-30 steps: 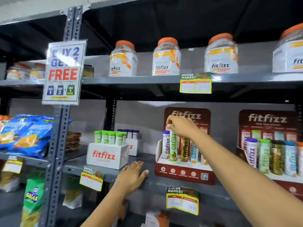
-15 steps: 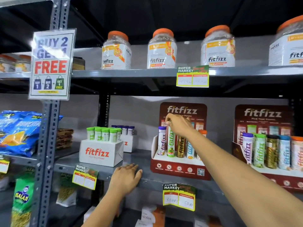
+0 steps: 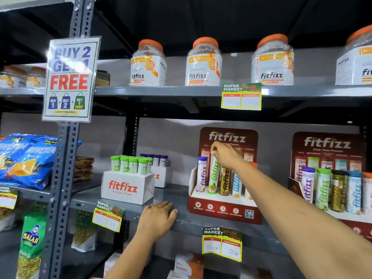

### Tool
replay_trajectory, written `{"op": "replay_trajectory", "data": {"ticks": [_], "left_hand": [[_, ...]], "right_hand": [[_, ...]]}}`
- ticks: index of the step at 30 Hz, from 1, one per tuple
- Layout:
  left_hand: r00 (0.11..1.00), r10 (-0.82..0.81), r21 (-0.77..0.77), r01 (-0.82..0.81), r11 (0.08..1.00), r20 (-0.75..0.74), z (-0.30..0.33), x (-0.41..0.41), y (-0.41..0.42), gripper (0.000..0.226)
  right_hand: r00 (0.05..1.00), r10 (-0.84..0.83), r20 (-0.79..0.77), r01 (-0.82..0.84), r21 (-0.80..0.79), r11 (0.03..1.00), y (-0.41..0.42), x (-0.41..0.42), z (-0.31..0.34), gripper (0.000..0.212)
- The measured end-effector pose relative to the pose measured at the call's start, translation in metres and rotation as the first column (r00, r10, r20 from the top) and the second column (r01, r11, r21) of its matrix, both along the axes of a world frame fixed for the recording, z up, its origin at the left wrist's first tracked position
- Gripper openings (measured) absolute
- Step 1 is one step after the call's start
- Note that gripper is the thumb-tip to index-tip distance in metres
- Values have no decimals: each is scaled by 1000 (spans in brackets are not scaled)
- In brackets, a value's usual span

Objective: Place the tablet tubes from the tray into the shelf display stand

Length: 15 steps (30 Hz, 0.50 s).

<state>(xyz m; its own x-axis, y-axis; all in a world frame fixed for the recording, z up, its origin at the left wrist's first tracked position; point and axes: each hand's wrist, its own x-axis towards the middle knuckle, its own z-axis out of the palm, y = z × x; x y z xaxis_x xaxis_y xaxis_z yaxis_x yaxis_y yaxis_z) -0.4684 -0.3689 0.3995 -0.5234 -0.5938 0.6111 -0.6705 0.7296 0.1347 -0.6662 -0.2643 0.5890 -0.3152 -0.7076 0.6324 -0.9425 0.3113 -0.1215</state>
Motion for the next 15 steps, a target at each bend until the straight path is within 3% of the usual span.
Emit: {"op": "replay_trajectory", "data": {"ticks": [6, 10, 13, 15], "left_hand": [[1000, 9, 7, -9, 1000, 23, -1, -2, 0, 92], [999, -10, 20, 9, 1000, 51, 1, -2, 3, 90], [993, -6, 121, -8, 993, 121, 7, -2, 3, 70], [998, -3, 147, -6, 989, 58, 16, -4, 7, 67]], "right_hand": [[1000, 1, 28, -6, 157, 988, -3, 7, -3, 18], [1000, 0, 30, -4, 155, 988, 1, 5, -5, 23], [999, 10, 52, -17, 140, 990, 12, 1, -3, 33], [999, 15, 36, -17, 50, 999, 27, -5, 0, 38]]}}
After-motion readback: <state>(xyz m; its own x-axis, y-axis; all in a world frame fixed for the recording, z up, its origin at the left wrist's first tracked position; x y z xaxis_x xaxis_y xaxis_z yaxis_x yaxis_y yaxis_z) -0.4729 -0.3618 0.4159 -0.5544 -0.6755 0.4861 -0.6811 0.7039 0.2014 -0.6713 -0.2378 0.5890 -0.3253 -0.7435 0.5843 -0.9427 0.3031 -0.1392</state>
